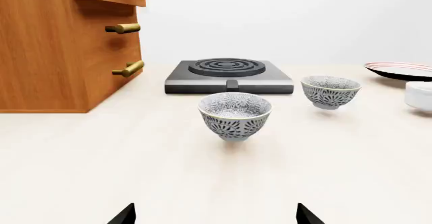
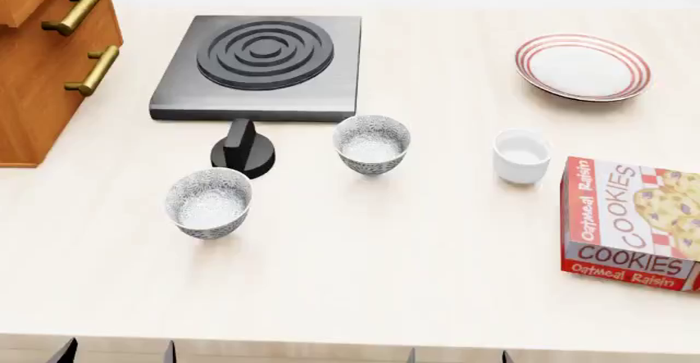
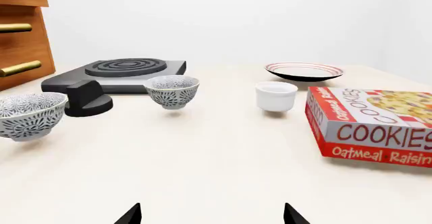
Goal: Pick the akita bowl next to the ramekin and place it on the plate.
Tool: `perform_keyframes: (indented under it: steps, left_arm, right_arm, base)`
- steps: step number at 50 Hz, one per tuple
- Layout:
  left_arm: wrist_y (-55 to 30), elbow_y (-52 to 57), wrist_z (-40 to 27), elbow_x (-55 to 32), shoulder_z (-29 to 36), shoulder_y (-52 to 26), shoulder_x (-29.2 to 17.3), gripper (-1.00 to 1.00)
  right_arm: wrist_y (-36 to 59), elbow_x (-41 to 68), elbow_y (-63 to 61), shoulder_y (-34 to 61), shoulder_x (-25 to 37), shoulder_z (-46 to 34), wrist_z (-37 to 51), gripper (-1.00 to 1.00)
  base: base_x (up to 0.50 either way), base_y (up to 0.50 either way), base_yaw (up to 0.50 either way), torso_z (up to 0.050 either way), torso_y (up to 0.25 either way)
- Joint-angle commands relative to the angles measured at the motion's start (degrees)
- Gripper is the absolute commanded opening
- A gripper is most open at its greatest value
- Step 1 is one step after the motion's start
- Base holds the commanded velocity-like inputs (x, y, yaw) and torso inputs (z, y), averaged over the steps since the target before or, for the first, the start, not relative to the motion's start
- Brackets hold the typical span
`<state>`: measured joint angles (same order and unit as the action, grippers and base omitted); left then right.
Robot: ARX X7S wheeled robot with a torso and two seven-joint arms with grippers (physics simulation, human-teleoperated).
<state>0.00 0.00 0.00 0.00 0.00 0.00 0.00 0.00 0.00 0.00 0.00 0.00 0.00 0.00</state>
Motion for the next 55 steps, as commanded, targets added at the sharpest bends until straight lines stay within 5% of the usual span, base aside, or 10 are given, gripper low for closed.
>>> perform_keyframes:
  steps: [1,25,38,40,41,43,55]
  left_arm:
    - [-1.75,-0.41,-0.93,-1.97,0.59,-0.58,-0.79,1.0]
    - [-0.09,1.39,-2.04,-6.91,3.85,1.05,-4.27,1.0]
    - [-5.95,11.75,-4.61,-7.57,4.27,2.76,-6.17,1.0]
    - [-15.9,22.17,-8.92,-14.95,1.75,-3.1,-9.81,1.0]
    - [-24.49,30.76,-1.14,-9.85,-1.94,-3.54,-3.33,1.0]
    - [-37.53,47.95,-1.95,-11.26,-2.61,-5.06,-3.54,1.0]
    - [-44.26,54.89,-4.37,-14.92,-3.34,-9.04,-4.61,1.0]
  right_arm:
    - [0.07,0.78,0.28,0.23,0.9,-1.11,1.23,1.0]
    - [1.19,0.71,-2.5,-0.21,4.16,-5.8,5.85,1.0]
    - [8.86,-1.47,-15.46,-1.9,5.51,-7.09,8.32,1.0]
    - [18.55,-5.32,-25.68,6.15,5.42,-7.96,7.04,1.0]
    - [27.14,-5.5,-34.27,7.31,5.38,-8.27,6.86,1.0]
    - [36.77,-5.59,-44.69,8.36,5.52,-8.53,6.84,1.0]
    - [43.17,-5.69,-49.67,12.81,6.26,-9.14,6.85,1.0]
  base:
    - [0.0,0.0,0.0,0.0,0.0]
    - [0.0,0.0,0.0,0.0,0.0]
    - [0.0,0.0,0.0,0.0,0.0]
    - [0.0,0.0,0.0,0.0,0.0]
    - [0.0,0.0,0.0,0.0,0.0]
    - [0.0,0.0,0.0,0.0,0.0]
    - [0.0,0.0,0.0,0.0,0.0]
